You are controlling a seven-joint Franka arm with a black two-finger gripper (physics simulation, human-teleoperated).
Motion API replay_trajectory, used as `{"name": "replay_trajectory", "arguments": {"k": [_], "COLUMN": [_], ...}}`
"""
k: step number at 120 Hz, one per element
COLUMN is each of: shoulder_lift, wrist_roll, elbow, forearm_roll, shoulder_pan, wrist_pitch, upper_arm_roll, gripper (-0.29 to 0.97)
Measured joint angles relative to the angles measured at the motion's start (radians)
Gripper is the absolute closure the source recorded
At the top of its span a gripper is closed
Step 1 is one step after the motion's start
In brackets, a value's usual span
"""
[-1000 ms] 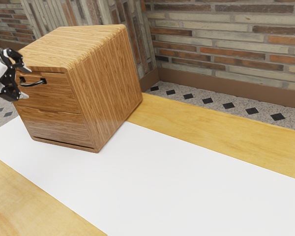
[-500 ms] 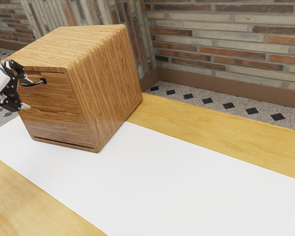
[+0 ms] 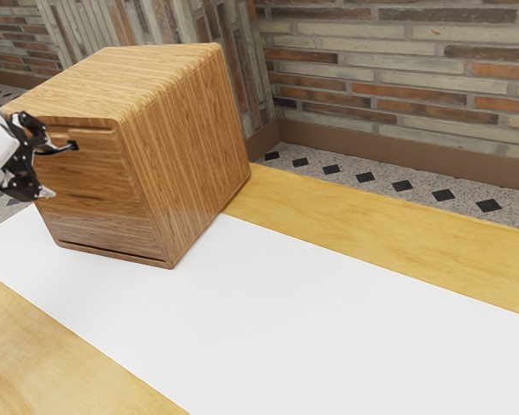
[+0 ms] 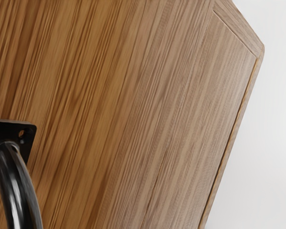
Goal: Pull the drawer handle with one arm to open the drawer
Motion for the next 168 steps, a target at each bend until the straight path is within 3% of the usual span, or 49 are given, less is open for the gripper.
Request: {"name": "replay_trajectory", "arguments": {"k": [59,128,145,168], "shoulder_lift": [-0.100,-0.193,-0.224,-0.277], "wrist_roll": [0.002,0.004,0.005,0.005], "elbow": [-0.097,-0.208,-0.222,-0.262], "forearm_roll": [0.002,0.009,0.009,0.013], "shoulder_pan": [-0.002,0.006,0.013,0.014], "wrist_pitch": [0.014,0.021,0.019,0.019], "upper_arm_roll": [0.019,0.038,0.039,0.047], "gripper": [0.13,0.08,0.20,0.19]}}
